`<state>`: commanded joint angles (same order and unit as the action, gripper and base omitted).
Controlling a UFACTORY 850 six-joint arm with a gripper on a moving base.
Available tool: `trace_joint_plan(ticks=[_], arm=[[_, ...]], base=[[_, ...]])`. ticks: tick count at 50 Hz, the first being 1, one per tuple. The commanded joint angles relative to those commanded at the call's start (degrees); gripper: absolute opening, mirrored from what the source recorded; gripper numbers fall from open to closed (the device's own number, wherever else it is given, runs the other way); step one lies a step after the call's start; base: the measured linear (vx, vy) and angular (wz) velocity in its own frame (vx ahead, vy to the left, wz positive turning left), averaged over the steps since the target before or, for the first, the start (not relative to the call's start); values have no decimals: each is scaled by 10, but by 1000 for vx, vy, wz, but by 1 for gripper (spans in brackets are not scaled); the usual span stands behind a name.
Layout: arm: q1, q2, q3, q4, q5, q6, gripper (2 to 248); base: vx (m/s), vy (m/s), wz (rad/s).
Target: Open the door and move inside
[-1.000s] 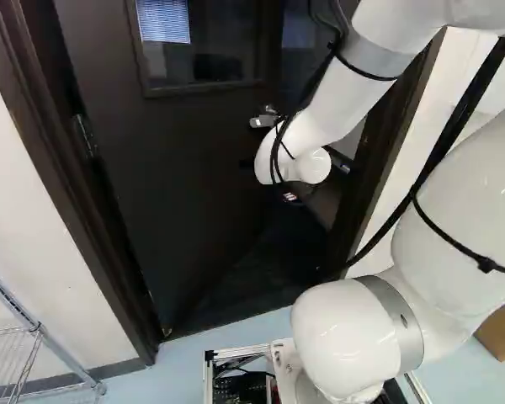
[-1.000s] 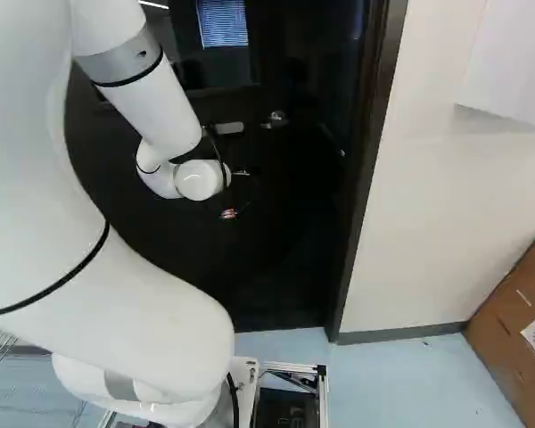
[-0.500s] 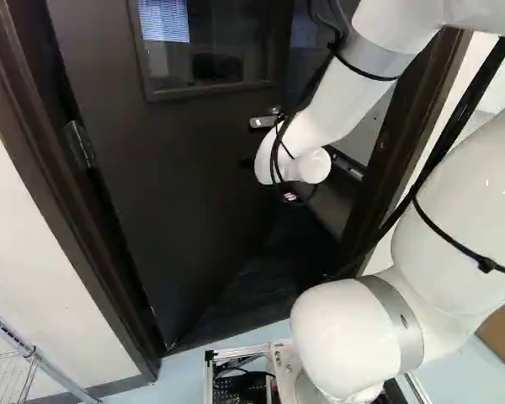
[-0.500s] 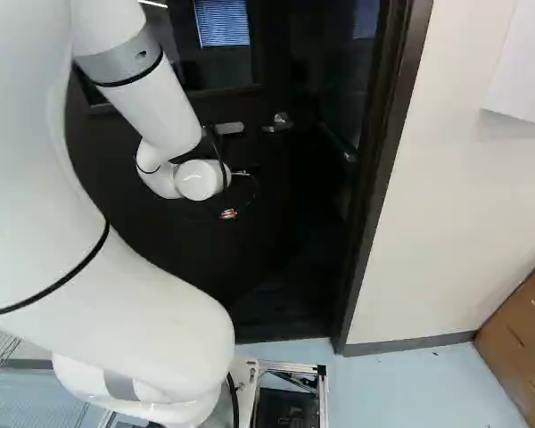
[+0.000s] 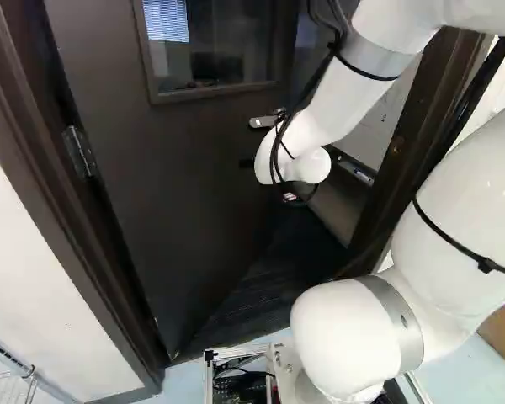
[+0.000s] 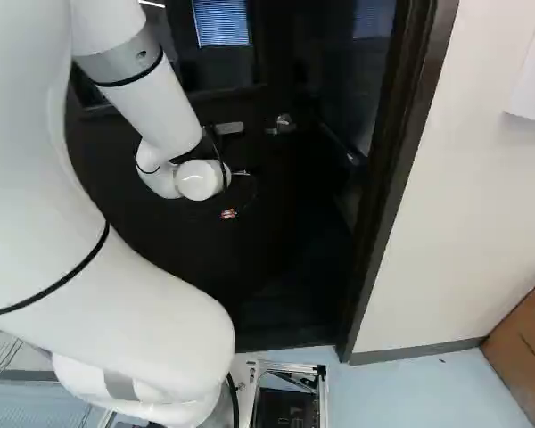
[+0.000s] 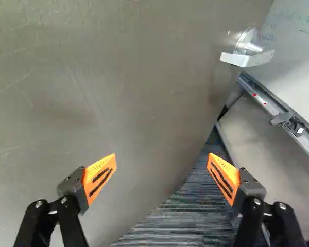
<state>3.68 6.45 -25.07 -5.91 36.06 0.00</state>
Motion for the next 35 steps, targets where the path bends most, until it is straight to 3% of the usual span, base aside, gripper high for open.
trace_joint_plan(ticks=[35], arm=[[3, -7, -7, 1, 0, 0, 247]], base=[[50, 39, -9]])
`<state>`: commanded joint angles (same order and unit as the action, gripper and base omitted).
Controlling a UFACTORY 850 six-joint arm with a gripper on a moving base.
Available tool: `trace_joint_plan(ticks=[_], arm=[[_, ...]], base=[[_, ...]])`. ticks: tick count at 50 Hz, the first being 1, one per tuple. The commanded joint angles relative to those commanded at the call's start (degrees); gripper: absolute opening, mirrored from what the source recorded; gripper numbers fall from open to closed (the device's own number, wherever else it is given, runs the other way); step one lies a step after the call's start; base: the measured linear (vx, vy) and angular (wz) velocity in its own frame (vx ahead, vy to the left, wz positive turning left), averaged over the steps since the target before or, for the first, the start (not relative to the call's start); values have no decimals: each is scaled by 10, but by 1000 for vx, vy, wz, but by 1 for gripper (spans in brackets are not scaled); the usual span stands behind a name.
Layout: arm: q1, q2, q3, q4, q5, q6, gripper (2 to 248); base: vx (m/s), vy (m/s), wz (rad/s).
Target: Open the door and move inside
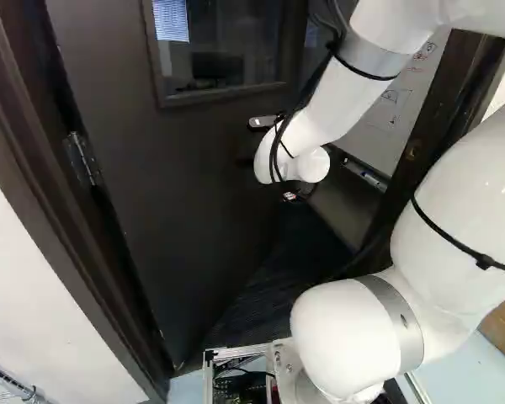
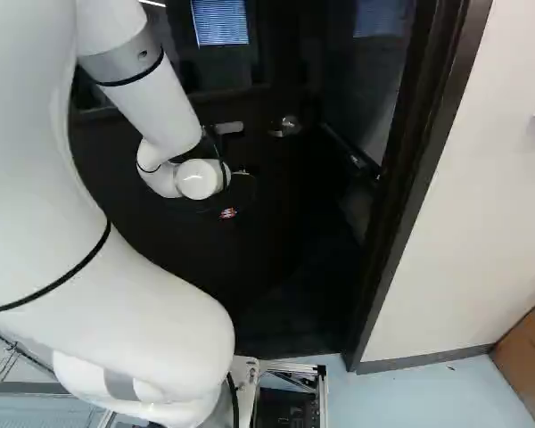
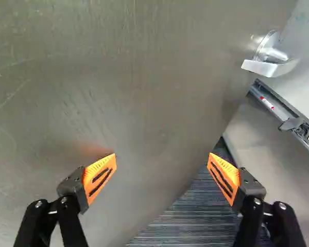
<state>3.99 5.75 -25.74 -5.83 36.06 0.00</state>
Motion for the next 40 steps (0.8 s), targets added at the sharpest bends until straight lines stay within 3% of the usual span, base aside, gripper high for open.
trace_joint_plan(ticks=[31, 40], arm=[[19, -4, -3, 78, 0, 0, 247], [30, -5, -5, 86, 0, 0, 247]], base=[[0, 0, 0], [0, 0, 0]])
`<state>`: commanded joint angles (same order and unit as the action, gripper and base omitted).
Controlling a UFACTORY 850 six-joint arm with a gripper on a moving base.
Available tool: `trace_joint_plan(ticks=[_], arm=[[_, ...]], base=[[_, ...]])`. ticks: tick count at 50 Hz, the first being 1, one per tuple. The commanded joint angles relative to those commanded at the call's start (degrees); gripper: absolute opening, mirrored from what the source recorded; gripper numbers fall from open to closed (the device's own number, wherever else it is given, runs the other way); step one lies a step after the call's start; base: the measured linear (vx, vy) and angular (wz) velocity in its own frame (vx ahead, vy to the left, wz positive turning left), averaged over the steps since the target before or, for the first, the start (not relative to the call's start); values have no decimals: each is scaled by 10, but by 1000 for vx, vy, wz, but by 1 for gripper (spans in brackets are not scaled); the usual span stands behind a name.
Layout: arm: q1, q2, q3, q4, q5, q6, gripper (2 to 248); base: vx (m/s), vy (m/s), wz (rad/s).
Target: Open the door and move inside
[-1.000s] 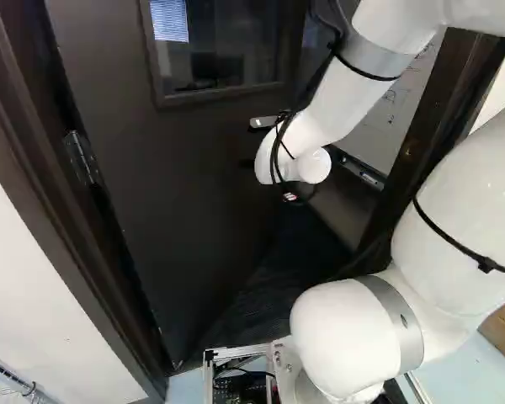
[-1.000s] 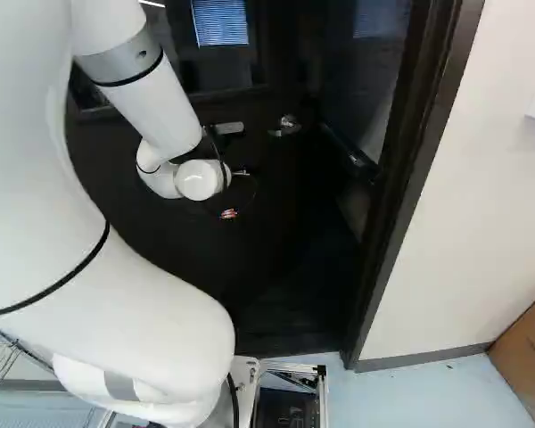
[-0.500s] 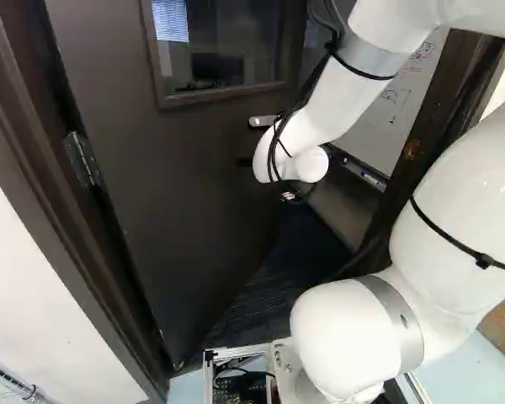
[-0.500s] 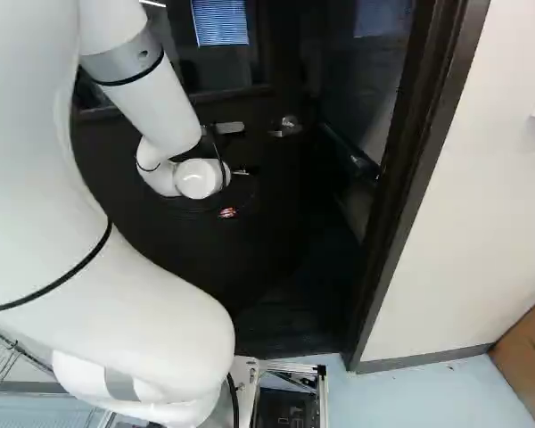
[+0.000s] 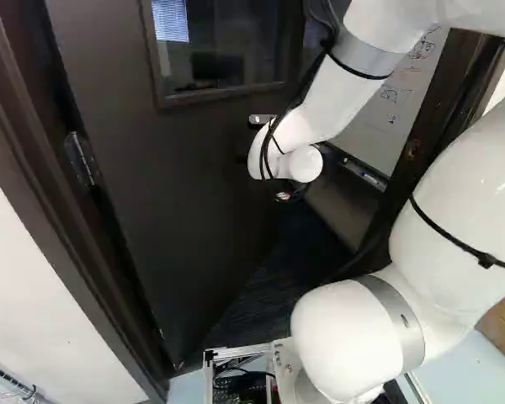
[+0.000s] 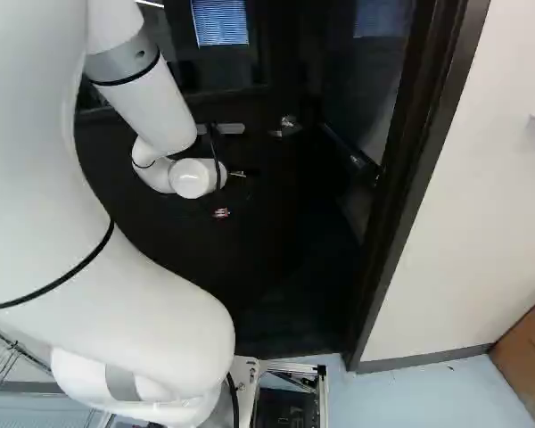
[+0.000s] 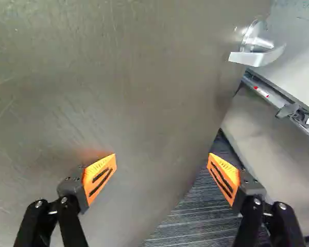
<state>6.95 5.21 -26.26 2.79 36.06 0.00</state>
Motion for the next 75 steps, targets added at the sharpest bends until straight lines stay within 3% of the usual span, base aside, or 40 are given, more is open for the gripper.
trace_joint_plan(ticks=[44, 75], arm=[[60, -37, -37, 1, 0, 0, 247], [101, -115, -117, 1, 0, 0, 247]], base=[[0, 0, 0], [0, 0, 0]])
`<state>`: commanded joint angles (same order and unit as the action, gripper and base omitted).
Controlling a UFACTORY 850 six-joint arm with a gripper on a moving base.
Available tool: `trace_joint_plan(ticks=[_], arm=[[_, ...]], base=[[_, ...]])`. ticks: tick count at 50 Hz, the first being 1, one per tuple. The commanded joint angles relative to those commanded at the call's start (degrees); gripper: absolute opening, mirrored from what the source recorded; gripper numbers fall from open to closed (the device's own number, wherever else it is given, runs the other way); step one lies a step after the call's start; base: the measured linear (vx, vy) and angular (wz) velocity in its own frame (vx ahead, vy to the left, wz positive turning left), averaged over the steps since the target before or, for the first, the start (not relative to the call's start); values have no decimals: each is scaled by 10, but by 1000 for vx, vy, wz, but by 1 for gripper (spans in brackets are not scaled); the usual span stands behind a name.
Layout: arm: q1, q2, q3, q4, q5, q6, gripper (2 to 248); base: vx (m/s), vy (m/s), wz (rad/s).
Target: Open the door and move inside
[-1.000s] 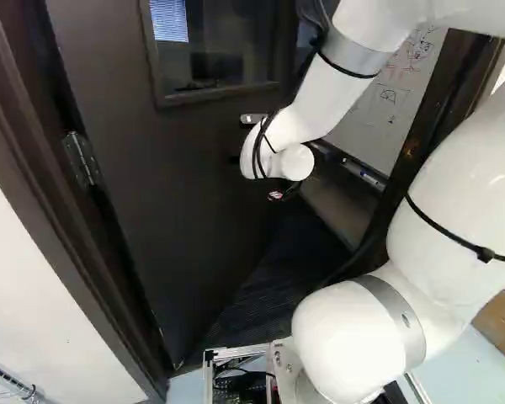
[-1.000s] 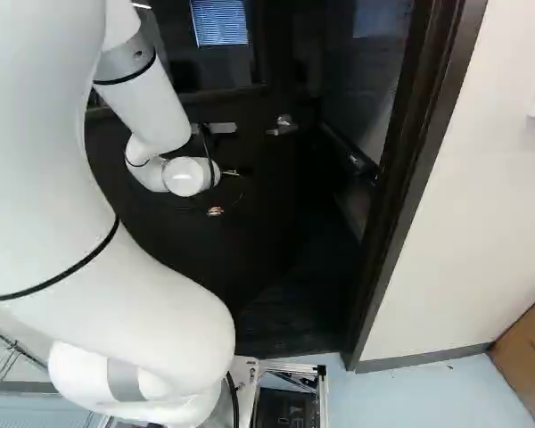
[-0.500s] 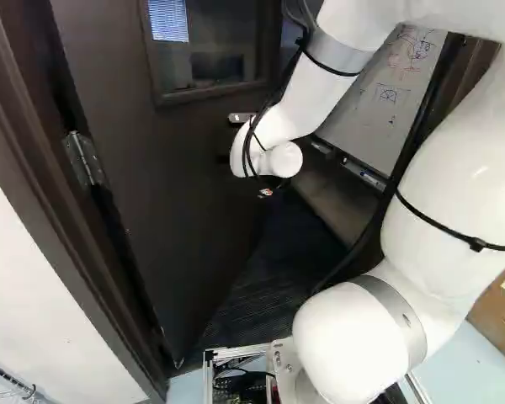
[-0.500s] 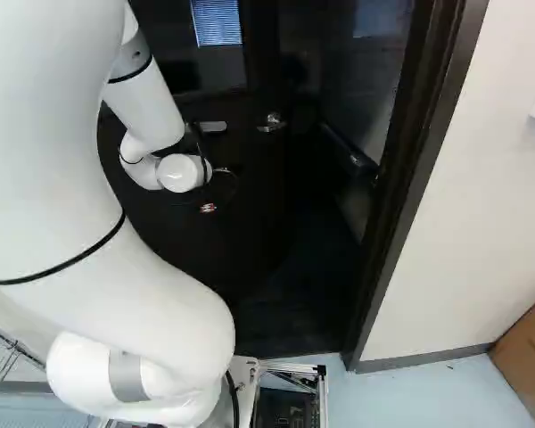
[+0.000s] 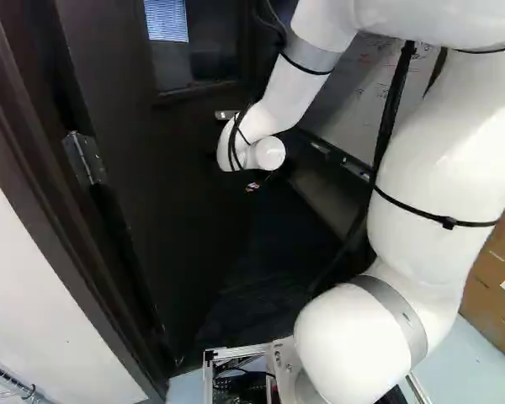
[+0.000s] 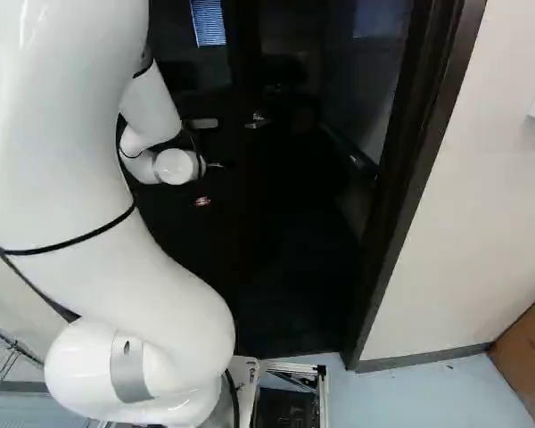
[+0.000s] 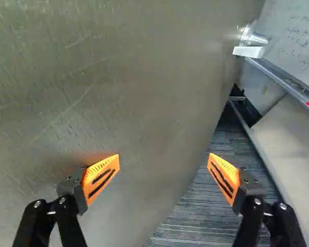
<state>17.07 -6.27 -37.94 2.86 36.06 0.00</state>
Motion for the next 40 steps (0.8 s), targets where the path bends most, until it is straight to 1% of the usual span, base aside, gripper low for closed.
trace_joint_plan(ticks=[18, 40], arm=[[21, -46, -51, -1, 0, 0, 247], [45, -99, -111, -17, 0, 0, 247]], base=[[0, 0, 0], [0, 0, 0]])
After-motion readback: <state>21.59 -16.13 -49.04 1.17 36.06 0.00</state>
